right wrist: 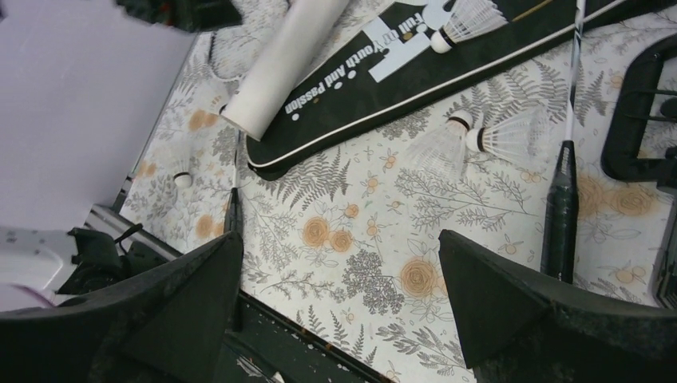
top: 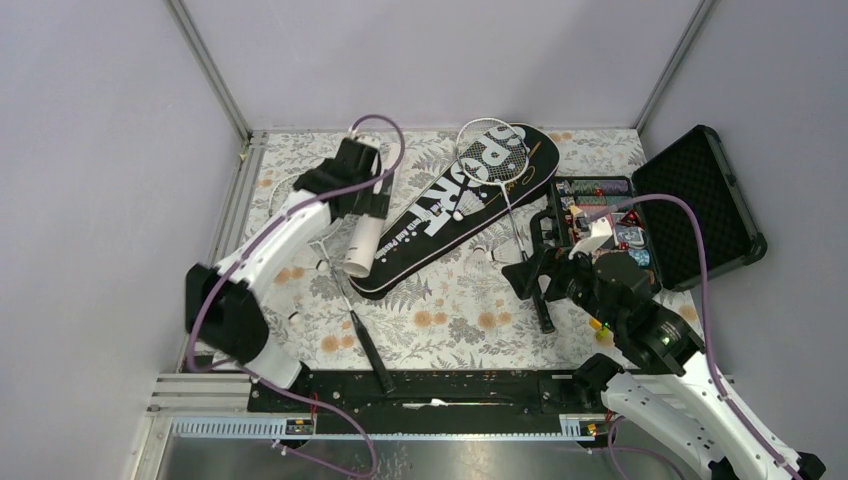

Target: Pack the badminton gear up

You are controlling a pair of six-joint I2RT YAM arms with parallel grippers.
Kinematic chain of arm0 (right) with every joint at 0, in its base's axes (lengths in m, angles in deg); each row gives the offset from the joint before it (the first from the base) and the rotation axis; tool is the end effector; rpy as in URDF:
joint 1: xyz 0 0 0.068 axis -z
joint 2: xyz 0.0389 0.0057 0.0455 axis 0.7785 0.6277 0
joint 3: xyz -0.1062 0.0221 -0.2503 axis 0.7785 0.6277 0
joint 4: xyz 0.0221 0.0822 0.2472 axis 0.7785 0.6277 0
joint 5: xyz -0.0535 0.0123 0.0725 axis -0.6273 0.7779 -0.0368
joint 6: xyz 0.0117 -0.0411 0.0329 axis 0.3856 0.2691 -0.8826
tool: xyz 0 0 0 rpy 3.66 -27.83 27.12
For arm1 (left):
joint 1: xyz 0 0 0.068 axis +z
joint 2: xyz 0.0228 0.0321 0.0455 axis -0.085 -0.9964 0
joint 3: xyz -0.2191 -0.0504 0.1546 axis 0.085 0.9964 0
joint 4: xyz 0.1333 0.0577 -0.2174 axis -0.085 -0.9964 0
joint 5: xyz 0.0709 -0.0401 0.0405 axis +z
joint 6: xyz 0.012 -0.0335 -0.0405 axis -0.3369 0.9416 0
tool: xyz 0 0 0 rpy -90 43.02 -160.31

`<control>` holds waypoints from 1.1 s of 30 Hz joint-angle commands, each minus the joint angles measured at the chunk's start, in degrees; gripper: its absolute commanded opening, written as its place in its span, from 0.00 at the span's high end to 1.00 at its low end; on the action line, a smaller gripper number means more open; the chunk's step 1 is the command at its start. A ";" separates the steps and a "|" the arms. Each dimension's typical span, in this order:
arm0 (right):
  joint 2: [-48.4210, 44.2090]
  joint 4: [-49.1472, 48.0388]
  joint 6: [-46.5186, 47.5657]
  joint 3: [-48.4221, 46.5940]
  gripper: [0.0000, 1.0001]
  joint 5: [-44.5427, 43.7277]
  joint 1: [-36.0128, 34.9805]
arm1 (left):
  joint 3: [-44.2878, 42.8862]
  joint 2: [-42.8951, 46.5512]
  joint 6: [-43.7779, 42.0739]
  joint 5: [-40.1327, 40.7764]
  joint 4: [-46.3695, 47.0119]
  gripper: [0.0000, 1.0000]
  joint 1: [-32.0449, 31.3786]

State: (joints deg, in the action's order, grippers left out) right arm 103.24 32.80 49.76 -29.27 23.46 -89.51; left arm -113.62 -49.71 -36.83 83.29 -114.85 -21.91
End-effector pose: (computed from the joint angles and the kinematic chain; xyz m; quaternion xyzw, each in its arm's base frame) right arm 0.0999 0.0755 0.3411 -0.0417 0.7902 0.3122 0.5258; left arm 0.2897 -0.1340 0.3122 0.0834 0.9288 0.0341 0.3596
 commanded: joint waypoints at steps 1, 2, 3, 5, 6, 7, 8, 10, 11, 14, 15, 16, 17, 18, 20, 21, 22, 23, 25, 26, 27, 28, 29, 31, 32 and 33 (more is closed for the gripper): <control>-2.55 -5.00 4.27 0.88 0.00 4.34 0.18 | -11.22 -10.38 -3.88 -5.62 1.77 0.01 2.08; -3.08 -5.21 4.91 1.13 0.00 5.70 0.22 | -13.33 -12.68 -3.91 -6.01 1.52 0.01 2.54; -3.50 -5.36 5.40 1.28 0.00 6.00 0.21 | -14.81 -14.96 -3.91 -6.11 1.10 0.01 3.00; -4.30 -5.52 6.38 1.63 0.01 6.18 0.24 | -17.77 -18.84 -4.00 -6.38 0.43 0.01 3.77; -4.60 -5.69 6.70 1.77 0.00 6.23 0.25 | -19.04 -20.58 -4.14 -6.75 0.21 0.01 4.02; -4.90 -5.89 6.83 1.90 0.00 6.38 0.24 | -20.00 -22.00 -4.06 -6.86 0.21 0.01 4.16; -5.07 -6.02 6.83 2.12 0.00 6.60 0.23 | -20.73 -23.47 -3.87 -6.90 0.25 0.01 4.19; -5.24 -6.37 7.42 2.27 0.00 7.70 0.19 | -21.71 -26.10 -3.72 -6.87 0.16 0.01 4.20; -5.23 -6.61 7.71 2.42 0.00 8.33 0.23 | -21.99 -27.22 -3.48 -6.75 0.21 0.01 4.20; -5.23 -7.54 8.13 2.81 0.00 9.16 0.18 | -23.31 -30.62 -3.02 -5.97 0.43 0.01 4.39; -5.17 -7.98 8.24 2.93 0.00 9.17 0.17 | -23.76 -32.05 -2.77 -5.79 0.49 0.01 4.51; -5.14 -8.16 8.40 3.04 0.00 9.12 0.18 | -24.35 -33.06 -2.36 -5.46 0.63 0.02 4.61; -5.02 -8.16 8.61 2.99 0.00 9.09 0.20 | -25.00 -33.96 -1.88 -5.13 0.75 0.03 4.71; -4.97 -8.19 8.83 2.91 0.00 9.08 0.20 | -25.71 -34.99 -1.52 -4.89 0.77 0.05 4.84; -4.70 -8.03 9.19 2.79 0.00 9.05 0.18 | -27.31 -36.79 -1.36 -5.27 0.46 0.07 5.03; -4.71 -7.90 9.27 2.78 0.00 8.96 0.21 | -28.17 -37.58 -1.36 -5.62 -0.06 0.07 5.07; -4.65 -7.80 9.37 2.72 0.00 8.85 0.21 | -29.03 -38.23 -1.41 -5.89 -0.57 0.08 5.11; -4.68 -7.69 9.39 2.71 0.00 8.68 0.18 | -29.58 -38.75 -1.40 -6.12 -0.96 0.09 5.17; -4.88 -7.72 9.19 2.80 0.00 8.45 0.18 | -29.70 -38.77 -1.24 -6.87 -1.16 0.11 5.39; -4.98 -7.72 9.03 2.82 0.00 8.38 0.21 | -29.46 -38.54 -1.01 -7.45 -1.04 0.13 5.61; -5.10 -7.79 8.67 2.88 0.00 8.38 0.22 | -29.08 -38.33 -0.75 -8.04 -0.96 0.15 5.80; -5.25 -7.83 8.40 3.01 0.00 8.22 0.23 | -28.69 -38.10 -0.63 -8.75 -0.83 0.16 6.12; -5.43 -7.97 7.84 3.17 0.00 7.66 0.19 | -27.97 -37.90 -0.77 -9.75 -0.75 0.18 6.33; -5.70 -7.96 6.11 3.34 0.00 5.71 0.17 | -26.52 -37.19 -1.50 -10.95 -0.28 0.23 6.48; -5.78 -7.76 5.37 3.14 0.00 5.07 0.22 | -25.99 -36.80 -1.86 -11.17 -0.21 0.26 6.48; -5.76 -7.30 5.02 2.82 0.00 4.89 0.23 | -25.61 -36.41 -2.13 -11.29 -0.23 0.29 6.48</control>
State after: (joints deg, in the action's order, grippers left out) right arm 98.15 27.60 57.14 -26.17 31.16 -89.51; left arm -140.02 -89.05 -38.29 75.09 -116.07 -15.99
